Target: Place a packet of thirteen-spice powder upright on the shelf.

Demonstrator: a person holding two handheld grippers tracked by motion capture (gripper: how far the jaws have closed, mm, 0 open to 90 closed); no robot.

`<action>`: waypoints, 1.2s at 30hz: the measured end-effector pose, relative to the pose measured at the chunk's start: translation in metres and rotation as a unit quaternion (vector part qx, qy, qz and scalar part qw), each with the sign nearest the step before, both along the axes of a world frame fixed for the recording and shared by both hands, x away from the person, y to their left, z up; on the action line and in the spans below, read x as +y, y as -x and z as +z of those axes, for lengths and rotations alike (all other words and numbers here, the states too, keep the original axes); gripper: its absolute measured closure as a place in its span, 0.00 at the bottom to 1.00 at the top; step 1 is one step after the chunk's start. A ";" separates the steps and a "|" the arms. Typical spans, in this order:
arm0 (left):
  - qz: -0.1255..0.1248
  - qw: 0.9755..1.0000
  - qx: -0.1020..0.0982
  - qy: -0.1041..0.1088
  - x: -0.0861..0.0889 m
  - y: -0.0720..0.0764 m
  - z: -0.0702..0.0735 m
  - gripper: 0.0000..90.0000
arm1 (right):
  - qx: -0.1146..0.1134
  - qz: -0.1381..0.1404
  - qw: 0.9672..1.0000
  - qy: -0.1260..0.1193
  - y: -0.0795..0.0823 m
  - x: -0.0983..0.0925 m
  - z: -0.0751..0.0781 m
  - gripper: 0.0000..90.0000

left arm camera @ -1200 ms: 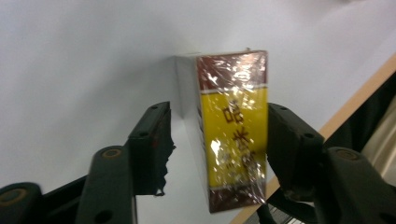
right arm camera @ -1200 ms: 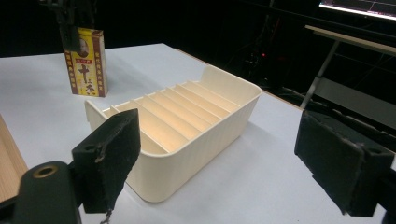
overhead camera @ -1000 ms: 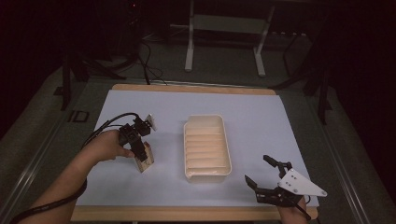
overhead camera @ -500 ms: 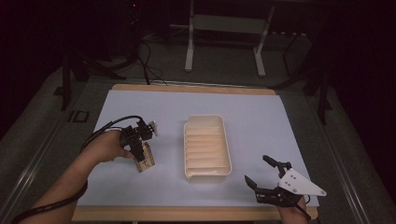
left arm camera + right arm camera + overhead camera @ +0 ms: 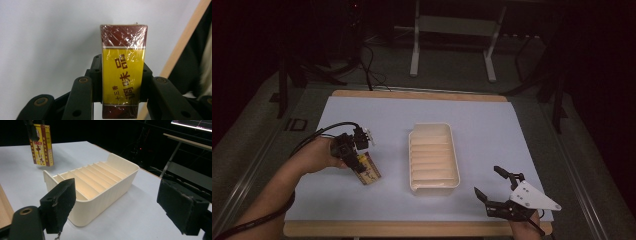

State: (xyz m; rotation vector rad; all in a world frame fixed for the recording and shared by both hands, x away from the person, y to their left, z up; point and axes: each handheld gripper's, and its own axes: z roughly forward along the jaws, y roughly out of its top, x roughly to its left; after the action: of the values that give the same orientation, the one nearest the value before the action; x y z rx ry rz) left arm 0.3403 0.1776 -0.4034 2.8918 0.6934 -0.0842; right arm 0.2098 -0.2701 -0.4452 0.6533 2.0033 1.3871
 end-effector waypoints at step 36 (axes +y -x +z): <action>-0.087 0.993 -0.070 0.041 -0.027 0.020 0.058 0.76 | -0.004 0.009 1.000 -0.001 0.002 0.002 0.000 0.18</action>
State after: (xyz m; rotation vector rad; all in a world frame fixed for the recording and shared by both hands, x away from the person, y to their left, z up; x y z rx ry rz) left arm 0.3203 0.1503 -0.3452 2.8399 0.4044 0.0671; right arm 0.2080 -0.2677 -0.4447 0.6301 2.0061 1.4015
